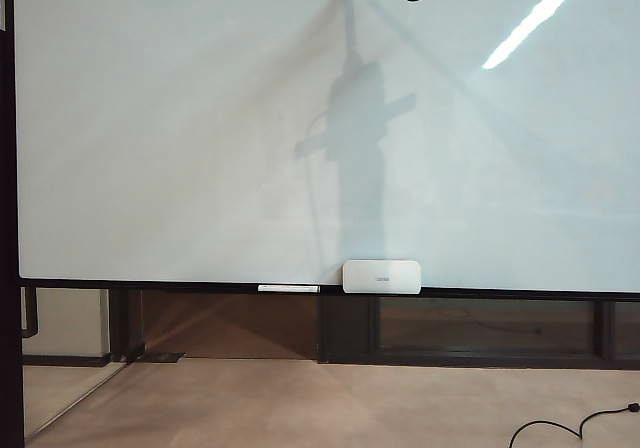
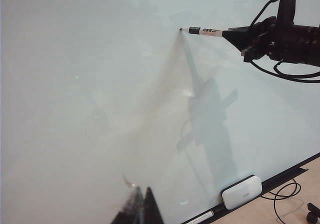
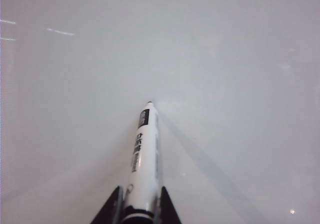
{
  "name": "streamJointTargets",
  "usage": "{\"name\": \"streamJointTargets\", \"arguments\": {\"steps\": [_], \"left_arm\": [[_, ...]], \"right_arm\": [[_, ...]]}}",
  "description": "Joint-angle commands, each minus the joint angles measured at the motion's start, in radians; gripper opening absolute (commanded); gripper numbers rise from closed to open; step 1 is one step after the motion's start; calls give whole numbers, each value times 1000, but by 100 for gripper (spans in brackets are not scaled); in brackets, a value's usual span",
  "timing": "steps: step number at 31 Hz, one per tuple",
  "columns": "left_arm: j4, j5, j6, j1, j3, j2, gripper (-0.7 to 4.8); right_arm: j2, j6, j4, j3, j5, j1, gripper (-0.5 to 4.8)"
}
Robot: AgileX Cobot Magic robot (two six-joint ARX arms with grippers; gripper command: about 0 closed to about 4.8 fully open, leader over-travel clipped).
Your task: Reach to the right to find the marker pen, pick it up, and write the number 13 on the whiteboard.
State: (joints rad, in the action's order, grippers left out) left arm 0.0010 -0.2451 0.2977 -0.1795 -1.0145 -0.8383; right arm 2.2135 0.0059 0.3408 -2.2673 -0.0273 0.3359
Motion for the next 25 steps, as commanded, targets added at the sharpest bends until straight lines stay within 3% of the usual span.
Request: {"name": "streamJointTargets", "arguments": {"steps": [1,14,25], "left_arm": [[16,-6,1,0,-4,2,-5],[16,-5,2,0,-4,2,-6],[42,-4,2,0,-6,2,-5]], "right_arm": [[-5,1,-7,-5,3,-4,-5],[-5,1,-98,-5,3,-5,-5],[-6,2,-303,-5,3,-3,-5]]}}
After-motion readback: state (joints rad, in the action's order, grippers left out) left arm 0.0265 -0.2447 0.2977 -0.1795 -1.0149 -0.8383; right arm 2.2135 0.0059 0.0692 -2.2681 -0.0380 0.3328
